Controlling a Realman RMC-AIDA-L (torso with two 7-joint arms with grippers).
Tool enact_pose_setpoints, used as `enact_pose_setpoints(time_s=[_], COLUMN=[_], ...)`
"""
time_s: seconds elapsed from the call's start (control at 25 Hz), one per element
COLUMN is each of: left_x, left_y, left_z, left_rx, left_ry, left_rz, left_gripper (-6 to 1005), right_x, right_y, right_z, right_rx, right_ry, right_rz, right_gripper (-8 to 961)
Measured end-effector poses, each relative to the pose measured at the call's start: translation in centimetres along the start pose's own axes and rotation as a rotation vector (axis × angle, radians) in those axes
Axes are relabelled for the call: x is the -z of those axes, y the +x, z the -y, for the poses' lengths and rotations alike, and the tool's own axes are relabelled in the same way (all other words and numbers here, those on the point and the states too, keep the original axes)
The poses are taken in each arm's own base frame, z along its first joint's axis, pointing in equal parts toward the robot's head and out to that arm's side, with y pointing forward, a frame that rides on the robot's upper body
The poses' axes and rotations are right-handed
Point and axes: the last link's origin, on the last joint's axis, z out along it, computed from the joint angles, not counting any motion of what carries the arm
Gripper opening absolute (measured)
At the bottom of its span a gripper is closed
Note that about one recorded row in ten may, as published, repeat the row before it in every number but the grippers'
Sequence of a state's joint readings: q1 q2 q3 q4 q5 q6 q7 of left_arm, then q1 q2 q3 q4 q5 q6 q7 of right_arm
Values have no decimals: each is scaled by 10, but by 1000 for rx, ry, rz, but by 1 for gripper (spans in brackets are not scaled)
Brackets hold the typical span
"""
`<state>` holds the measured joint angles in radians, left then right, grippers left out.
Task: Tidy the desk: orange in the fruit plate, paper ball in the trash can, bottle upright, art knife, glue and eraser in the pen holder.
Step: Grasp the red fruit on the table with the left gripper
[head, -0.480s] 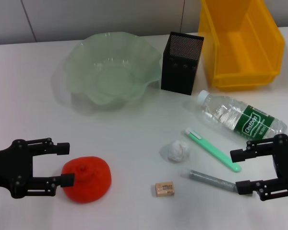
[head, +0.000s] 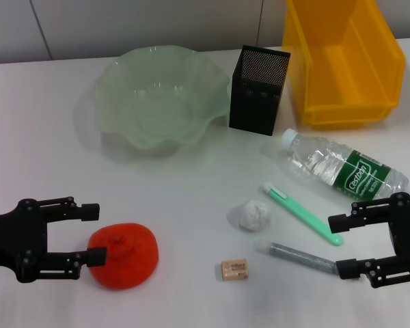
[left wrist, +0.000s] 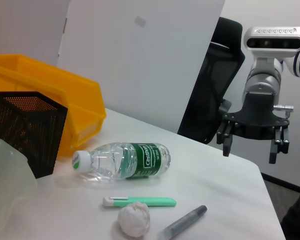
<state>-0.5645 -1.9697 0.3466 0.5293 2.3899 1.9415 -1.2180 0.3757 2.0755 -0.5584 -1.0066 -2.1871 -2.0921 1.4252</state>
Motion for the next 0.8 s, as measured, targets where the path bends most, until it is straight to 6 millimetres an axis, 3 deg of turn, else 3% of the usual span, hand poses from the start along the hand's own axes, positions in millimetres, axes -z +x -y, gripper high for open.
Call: enact_pose_setpoints(time_s=[0.48, 0.8], left_x=[9, -5], left_y=[2, -6], left_z=[7, 11], left_rx=[-38, -54], left_ry=[113, 136], left_rz=[63, 171], left_gripper=[797, 796], right_x=[3, 5], right_y=[-3, -7], right_z=[3, 3], right_rx=[-13, -37], right_ry=[11, 19], right_rz=[-2, -27], right_gripper=[686, 685])
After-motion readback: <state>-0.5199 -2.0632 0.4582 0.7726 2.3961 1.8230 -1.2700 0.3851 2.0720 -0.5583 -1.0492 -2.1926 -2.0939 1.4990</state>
